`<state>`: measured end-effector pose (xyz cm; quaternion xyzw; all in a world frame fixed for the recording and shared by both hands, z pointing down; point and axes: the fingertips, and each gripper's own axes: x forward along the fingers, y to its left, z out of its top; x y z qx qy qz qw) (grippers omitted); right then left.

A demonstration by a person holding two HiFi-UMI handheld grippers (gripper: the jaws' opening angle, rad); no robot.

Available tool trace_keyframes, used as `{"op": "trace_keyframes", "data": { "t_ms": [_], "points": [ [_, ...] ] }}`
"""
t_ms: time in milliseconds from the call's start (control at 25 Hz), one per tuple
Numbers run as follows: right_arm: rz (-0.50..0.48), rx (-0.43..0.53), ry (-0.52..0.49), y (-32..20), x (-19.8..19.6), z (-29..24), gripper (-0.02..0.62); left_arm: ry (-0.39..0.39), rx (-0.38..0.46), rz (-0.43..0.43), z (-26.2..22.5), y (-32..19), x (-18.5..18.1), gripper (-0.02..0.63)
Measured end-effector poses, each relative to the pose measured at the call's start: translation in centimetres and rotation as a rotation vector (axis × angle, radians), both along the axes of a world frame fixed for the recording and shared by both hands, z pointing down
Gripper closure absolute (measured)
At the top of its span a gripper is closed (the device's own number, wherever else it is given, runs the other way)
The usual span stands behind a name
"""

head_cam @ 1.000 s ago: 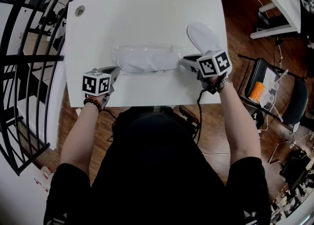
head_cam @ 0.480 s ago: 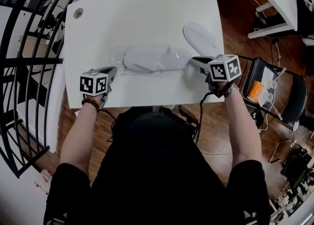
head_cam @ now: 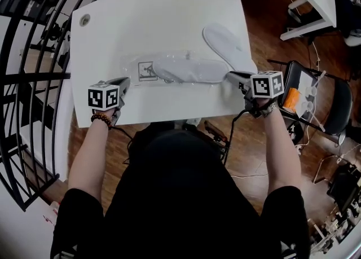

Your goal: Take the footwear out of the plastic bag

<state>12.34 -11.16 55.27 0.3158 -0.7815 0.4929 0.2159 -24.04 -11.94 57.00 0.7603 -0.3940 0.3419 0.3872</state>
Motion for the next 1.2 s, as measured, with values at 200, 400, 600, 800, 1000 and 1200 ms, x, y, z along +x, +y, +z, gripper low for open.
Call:
{"op": "trace_keyframes", "data": {
  "t_ms": [200,400,600,800,1000,1200],
  "points": [
    [0.056,-0.053,-0.092,0.4,-0.1,0.7,0.561,-0.015,-0.007,0.005,0.3,0.1,0.2,0.591],
    [0.084,-0.095,-0.205,0.3,-1.2,0.4,0.548,-0.023,-0.017,0.015,0.6,0.2,0.3,0.589],
    [0.136,-0.176,-0.25,0.7,-1.6,0.8,0.499,-0.028,-0.021,0.018,0.8,0.2,0.4,0.59],
    [0.037,-0.14,-0.217,0.5,-3.3,0.9,0.479,-0.014,-0.034,0.021,0.8,0.3,0.4,0.589],
    [0.02,-0.135,-0.16,0.1,-3.2,1.5,0.477,-0.022,-0.026,0.02,0.7,0.2,0.2,0.59],
    [-0.004,-0.114,-0.092,-0.4,-2.7,1.7,0.473,-0.02,-0.03,0.024,0.7,0.2,0.4,0.589]
  ]
}}
